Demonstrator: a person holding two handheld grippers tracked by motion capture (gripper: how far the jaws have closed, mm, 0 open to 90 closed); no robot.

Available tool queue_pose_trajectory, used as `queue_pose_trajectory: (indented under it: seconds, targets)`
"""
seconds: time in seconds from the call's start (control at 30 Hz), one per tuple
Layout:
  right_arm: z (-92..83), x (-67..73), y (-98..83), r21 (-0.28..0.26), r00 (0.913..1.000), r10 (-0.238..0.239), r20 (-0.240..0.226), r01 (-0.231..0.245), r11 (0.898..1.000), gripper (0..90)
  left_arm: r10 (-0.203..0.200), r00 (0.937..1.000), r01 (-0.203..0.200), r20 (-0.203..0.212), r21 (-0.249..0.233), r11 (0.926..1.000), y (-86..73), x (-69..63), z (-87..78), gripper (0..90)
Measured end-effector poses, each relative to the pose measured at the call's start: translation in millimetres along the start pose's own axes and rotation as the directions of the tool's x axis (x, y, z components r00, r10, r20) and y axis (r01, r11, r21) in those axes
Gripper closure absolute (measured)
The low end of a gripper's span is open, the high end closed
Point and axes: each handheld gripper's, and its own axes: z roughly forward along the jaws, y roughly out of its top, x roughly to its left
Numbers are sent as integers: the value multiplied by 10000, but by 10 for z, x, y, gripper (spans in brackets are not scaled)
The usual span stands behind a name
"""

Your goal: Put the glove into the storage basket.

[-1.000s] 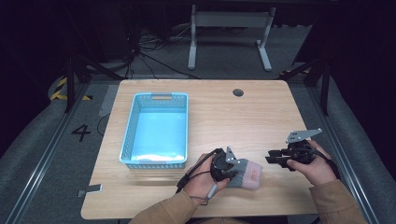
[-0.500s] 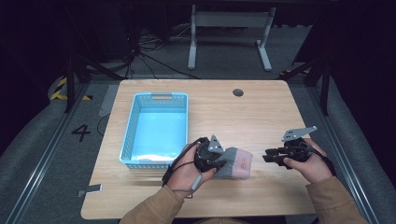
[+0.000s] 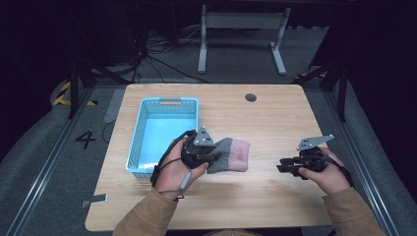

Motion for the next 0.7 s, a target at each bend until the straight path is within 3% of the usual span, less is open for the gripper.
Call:
queue_pose_trajectory:
  seconds: [0.47, 0.7]
  targets:
    - [11, -7, -50, 28, 9999, 127, 92, -127, 9999, 661, -330, 9982, 327, -502, -68, 9994, -98, 312, -289, 734]
    - [29, -16, -68, 114, 9998, 171, 113, -173, 9998, 660, -830, 9918, 814, -972, -201, 9965, -240, 559, -490, 733]
